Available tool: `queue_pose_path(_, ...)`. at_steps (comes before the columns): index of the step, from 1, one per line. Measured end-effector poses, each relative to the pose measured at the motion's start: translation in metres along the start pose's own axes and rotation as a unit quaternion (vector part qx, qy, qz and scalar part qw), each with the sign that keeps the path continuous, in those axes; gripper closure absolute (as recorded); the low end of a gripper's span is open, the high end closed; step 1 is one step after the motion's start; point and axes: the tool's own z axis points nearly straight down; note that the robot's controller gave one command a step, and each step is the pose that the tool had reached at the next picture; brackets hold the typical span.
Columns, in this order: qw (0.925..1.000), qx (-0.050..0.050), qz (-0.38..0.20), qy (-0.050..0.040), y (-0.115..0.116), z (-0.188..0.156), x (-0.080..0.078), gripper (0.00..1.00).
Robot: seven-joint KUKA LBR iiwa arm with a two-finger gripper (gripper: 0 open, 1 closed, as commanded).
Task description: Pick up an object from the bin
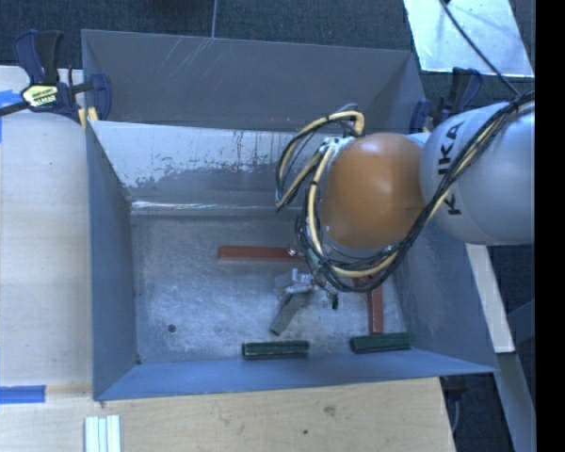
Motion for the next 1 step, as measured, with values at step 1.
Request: queue_pose_path(1, 1.0, -0.001, 0.0, 0.0005, 0.0002, 0.0004, 0.0005, 0.0)
